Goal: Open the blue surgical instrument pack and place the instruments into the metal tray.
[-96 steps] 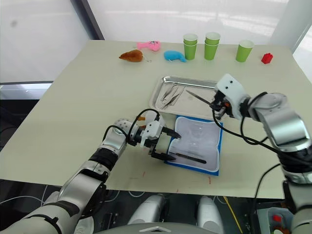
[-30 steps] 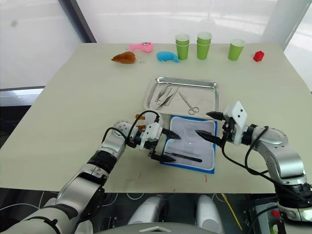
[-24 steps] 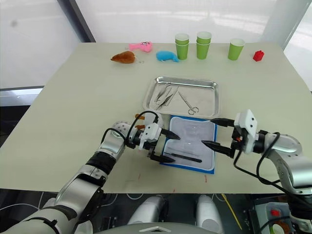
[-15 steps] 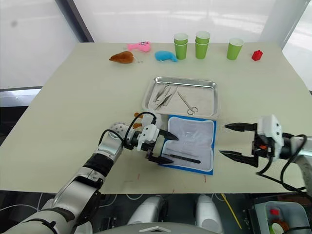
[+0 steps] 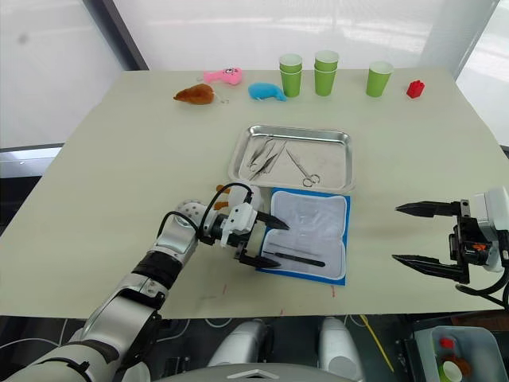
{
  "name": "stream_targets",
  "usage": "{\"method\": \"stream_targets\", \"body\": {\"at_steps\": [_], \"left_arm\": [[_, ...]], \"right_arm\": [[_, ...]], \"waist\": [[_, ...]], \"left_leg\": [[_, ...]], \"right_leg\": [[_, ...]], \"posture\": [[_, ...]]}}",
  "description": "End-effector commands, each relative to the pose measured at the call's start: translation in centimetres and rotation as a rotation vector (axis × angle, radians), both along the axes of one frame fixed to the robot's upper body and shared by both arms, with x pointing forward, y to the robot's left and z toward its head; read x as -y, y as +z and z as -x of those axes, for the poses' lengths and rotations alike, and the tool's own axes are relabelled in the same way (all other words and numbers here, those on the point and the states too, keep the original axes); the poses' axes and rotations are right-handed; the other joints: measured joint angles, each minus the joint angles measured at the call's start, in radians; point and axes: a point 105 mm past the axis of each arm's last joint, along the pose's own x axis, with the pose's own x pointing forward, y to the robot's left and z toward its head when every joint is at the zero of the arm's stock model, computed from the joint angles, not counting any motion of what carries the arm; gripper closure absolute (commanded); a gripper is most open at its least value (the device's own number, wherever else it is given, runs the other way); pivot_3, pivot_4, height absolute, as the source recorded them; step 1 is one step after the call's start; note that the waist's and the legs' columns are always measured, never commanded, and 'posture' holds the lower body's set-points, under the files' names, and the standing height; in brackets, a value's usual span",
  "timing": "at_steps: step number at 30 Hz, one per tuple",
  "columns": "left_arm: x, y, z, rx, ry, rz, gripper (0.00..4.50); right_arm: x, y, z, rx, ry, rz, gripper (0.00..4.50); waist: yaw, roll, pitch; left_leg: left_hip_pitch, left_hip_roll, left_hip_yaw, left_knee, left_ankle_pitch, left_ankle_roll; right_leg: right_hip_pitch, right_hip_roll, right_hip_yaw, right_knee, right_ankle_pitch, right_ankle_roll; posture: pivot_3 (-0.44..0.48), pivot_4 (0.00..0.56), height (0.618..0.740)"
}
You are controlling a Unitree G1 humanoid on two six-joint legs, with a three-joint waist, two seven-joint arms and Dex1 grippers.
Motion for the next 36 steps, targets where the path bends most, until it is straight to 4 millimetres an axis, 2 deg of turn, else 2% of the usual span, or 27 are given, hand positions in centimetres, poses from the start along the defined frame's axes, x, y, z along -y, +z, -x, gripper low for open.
{"method": "stream_targets", "body": {"at_steps": [1, 6, 11, 15, 22, 27, 36], "left_arm": [[-1.8, -4.4, 2.4, -0.178, -0.020, -0.151, 0.00], [-1.6, -4.4, 2.5, -0.178, -0.024, -0.151, 0.00], [-1.5, -4.5, 2.6, -0.180, -0.024, -0.151, 0.00], [-1.4, -4.5, 2.6, -0.180, -0.025, -0.152, 0.00], [-1.3, -4.4, 2.6, -0.181, -0.025, -0.153, 0.00], [-1.2, -4.3, 2.6, -0.184, -0.026, -0.154, 0.00], [-1.3, -4.3, 2.6, -0.185, -0.022, -0.156, 0.00]], "right_arm": [[-2.0, -0.1, -0.4, 0.067, 0.030, 0.036, 0.10], [-4.0, -3.0, -2.3, 0.047, -0.064, 0.117, 0.10], [-6.0, -5.4, -2.9, 0.016, -0.080, 0.149, 0.10], [-7.6, -7.3, -4.4, 0.030, -0.117, 0.202, 0.10], [-10.1, -10.1, -4.6, 0.044, -0.066, 0.196, 0.10], [-10.3, -11.6, -5.0, 0.048, -0.068, 0.219, 0.10], [-9.7, -12.2, -5.4, 0.012, -0.062, 0.232, 0.10]], "waist": [[-0.001, 0.000, 0.000], [0.000, 0.000, 0.000], [0.001, 0.000, 0.000], [0.000, 0.000, -0.001], [0.000, -0.001, -0.001], [-0.001, -0.001, -0.001], [-0.002, -0.001, -0.001]], "left_leg": [[0.000, 0.000, 0.000, 0.000, 0.000, 0.000], [0.000, 0.000, 0.000, 0.000, 0.000, 0.000], [0.000, 0.000, 0.000, 0.000, 0.000, 0.000], [0.000, 0.000, 0.000, 0.000, 0.000, 0.000], [0.000, -0.001, 0.000, 0.000, 0.000, 0.000], [0.001, -0.001, 0.000, 0.000, 0.000, 0.000], [0.001, -0.001, 0.000, 0.000, 0.000, 0.000]], "right_leg": [[0.000, 0.000, 0.000, 0.000, 0.000, 0.000], [0.000, 0.000, 0.000, 0.000, 0.000, 0.000], [-0.001, 0.000, 0.000, 0.000, 0.000, 0.000], [-0.001, 0.001, 0.000, 0.000, 0.000, 0.000], [-0.001, 0.001, 0.000, 0.000, 0.000, 0.000], [-0.001, 0.001, 0.000, 0.001, 0.000, 0.000], [0.000, 0.001, 0.000, 0.001, 0.000, 0.000]], "posture": [[0.000, 0.150, 0.740], [0.000, 0.150, 0.740], [0.000, 0.150, 0.740], [0.000, 0.150, 0.740], [0.000, 0.150, 0.740], [0.000, 0.150, 0.740], [0.000, 0.150, 0.740]]}}
